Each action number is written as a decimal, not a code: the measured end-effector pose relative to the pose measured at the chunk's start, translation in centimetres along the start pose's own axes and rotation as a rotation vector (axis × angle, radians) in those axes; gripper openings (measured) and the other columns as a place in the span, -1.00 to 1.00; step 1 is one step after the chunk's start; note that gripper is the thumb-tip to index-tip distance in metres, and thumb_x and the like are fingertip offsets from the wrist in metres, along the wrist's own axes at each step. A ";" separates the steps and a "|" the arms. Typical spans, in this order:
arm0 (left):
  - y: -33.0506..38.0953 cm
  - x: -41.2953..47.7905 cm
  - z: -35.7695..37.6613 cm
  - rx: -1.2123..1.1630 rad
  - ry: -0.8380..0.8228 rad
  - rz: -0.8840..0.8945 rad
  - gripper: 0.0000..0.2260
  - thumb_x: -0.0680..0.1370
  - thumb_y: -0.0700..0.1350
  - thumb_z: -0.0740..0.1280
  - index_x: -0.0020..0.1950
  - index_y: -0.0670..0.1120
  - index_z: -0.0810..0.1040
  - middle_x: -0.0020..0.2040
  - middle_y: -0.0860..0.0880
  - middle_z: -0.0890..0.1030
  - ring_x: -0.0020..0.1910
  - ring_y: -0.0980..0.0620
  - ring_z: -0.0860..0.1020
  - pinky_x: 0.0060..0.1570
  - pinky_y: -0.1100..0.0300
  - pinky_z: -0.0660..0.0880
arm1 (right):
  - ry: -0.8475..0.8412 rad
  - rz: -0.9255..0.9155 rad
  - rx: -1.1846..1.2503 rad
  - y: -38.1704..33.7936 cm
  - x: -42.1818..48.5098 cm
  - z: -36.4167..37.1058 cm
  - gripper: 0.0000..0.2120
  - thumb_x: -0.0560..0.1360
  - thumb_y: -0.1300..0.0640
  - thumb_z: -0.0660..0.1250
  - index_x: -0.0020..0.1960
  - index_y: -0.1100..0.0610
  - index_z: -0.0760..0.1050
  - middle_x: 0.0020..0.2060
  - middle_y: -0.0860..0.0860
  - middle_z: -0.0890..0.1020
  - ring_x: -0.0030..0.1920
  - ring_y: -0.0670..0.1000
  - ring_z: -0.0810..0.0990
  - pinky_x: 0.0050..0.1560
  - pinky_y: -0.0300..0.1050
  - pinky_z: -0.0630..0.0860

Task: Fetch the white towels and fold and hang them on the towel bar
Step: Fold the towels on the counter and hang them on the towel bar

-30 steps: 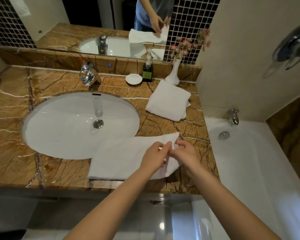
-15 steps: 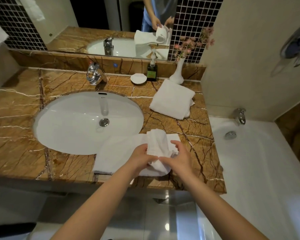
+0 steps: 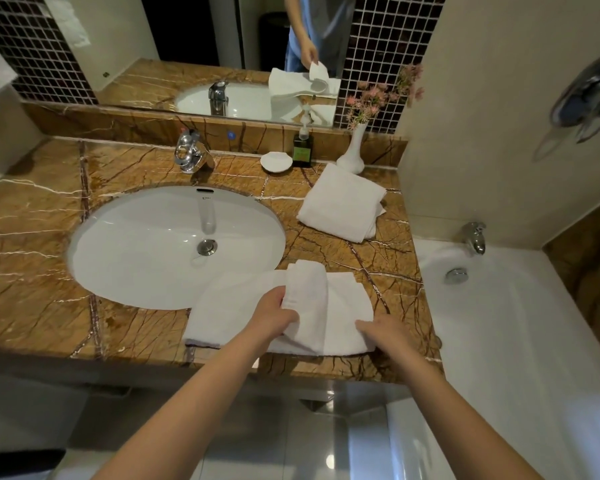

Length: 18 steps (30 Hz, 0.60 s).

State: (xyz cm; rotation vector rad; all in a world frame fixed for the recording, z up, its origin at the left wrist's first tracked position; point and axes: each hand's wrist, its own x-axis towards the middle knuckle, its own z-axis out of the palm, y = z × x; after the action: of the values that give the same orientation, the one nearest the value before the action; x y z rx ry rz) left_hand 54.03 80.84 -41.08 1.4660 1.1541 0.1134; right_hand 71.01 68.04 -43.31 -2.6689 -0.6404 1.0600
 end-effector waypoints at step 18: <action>-0.5 -0.4 -5.7 -0.084 0.079 0.158 -0.60 0.43 -0.36 0.26 0.26 -0.14 0.50 0.15 -0.08 0.57 0.14 -0.07 0.52 -0.02 0.12 0.49 | 0.205 -0.625 -0.017 -7.0 -3.7 3.9 -0.47 0.44 -0.05 0.37 0.37 -0.06 0.34 0.31 -0.07 0.42 0.27 -0.06 0.42 0.17 -0.24 0.36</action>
State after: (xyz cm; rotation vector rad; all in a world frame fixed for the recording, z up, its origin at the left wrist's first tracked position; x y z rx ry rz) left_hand 49.79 84.48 -39.61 1.4880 1.0821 0.3276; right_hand 63.62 72.64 -41.52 -2.2821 -1.3145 0.5975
